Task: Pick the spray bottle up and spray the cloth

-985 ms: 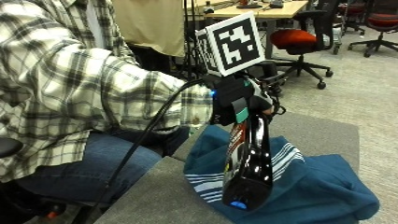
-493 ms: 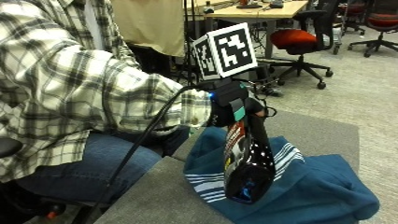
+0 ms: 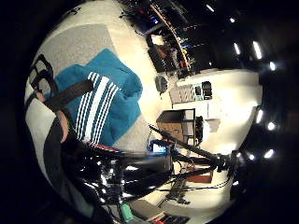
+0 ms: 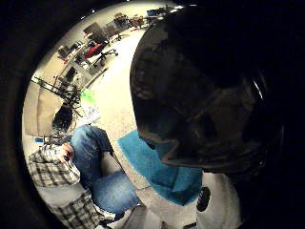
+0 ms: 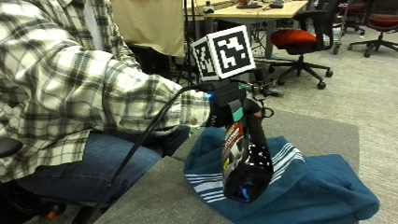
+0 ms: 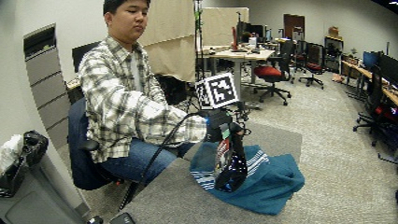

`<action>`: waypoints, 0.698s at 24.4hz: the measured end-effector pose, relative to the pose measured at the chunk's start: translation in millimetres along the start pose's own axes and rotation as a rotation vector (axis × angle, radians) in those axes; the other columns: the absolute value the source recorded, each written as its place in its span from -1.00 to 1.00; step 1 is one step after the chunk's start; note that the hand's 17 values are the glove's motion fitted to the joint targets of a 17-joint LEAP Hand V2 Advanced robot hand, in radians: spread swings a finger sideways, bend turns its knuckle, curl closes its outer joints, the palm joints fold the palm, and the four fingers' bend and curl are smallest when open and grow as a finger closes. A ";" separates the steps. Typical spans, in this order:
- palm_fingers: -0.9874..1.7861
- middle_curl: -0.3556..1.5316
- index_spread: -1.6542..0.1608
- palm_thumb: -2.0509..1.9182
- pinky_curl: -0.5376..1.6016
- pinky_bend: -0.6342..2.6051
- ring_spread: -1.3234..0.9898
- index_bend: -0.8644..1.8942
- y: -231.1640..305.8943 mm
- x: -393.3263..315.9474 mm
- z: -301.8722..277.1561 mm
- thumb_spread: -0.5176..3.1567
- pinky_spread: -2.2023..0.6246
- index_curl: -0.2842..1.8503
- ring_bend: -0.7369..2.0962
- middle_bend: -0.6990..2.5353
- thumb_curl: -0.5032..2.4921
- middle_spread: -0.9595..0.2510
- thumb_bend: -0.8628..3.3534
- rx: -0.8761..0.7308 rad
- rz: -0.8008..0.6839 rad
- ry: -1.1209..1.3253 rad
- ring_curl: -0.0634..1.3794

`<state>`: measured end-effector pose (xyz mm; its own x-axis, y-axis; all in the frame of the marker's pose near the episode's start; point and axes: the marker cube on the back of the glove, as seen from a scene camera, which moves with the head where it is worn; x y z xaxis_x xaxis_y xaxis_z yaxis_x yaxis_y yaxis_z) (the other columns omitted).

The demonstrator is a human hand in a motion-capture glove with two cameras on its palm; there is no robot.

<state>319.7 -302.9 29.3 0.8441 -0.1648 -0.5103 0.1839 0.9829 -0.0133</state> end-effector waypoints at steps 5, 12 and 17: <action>0.68 -0.08 0.54 0.55 -0.09 -0.32 -0.04 -0.14 -1.4 19.2 -14.6 -0.61 0.42 -0.18 -0.04 -0.19 -0.12 0.38 -0.61 0.109 0.177 -0.222 -0.25; 0.68 -0.08 0.54 0.55 -0.09 -0.32 -0.04 -0.14 9.8 56.5 -39.4 -0.61 0.42 -0.18 -0.04 -0.19 -0.12 0.38 -0.61 0.301 0.407 -0.528 -0.25; 0.68 -0.08 0.54 0.55 -0.09 -0.32 -0.04 -0.14 26.1 84.4 -59.9 -0.61 0.42 -0.18 -0.04 -0.19 -0.12 0.38 -0.61 0.484 0.559 -0.791 -0.25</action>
<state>365.6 -286.1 -65.6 0.9240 0.1195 0.3632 -0.2951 0.8269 0.4787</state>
